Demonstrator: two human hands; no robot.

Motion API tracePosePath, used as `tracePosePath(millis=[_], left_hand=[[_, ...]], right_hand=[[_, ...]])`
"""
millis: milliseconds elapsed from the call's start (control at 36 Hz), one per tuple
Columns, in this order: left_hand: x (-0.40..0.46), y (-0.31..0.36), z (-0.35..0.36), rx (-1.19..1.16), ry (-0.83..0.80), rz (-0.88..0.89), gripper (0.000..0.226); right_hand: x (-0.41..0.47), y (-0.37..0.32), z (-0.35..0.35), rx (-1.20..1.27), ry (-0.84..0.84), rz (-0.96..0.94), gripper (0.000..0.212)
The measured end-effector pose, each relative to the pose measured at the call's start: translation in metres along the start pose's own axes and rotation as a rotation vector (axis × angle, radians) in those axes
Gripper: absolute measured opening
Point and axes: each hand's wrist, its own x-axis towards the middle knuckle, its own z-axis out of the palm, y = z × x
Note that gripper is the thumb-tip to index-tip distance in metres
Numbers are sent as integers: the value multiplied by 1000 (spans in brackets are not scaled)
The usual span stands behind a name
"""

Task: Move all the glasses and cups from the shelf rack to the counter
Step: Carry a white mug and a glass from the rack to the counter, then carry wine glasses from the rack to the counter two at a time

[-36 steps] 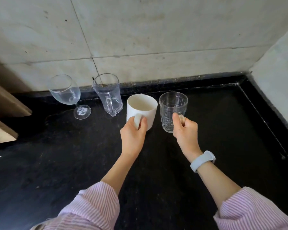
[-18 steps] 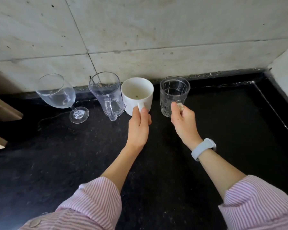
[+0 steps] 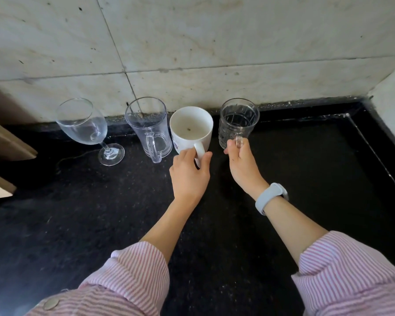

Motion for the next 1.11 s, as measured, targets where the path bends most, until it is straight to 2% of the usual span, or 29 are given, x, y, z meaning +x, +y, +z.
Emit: tracePosePath(millis=[167, 306, 361, 444, 583, 667, 806, 1111], left_hand=[[-7, 7, -13, 18, -65, -111, 39], [-44, -4, -42, 132, -69, -88, 48], [-64, -16, -61, 216, -81, -56, 48], [-96, -40, -93, 423, -120, -19, 51], [-147, -81, -164, 658, -140, -94, 52], [-186, -102, -216, 726, -91, -171, 49], [-275, -130, -310, 725, 82, -386, 46], [-604, -147, -481, 696, 488, -778, 46]], right_hand=[[-17, -9, -6, -157, -3, 50, 27], [-64, -16, -8, -321, 42, 61, 50], [-90, -21, -3, -398, 46, 11, 52], [-122, -26, 11, -604, -87, -109, 50], [-165, -46, 50, -859, -355, -261, 51], [-195, -69, 88, -855, -491, -358, 50], [-277, -113, 166, -829, -695, -530, 47], [-589, -187, 291, -757, -1103, -1061, 42]])
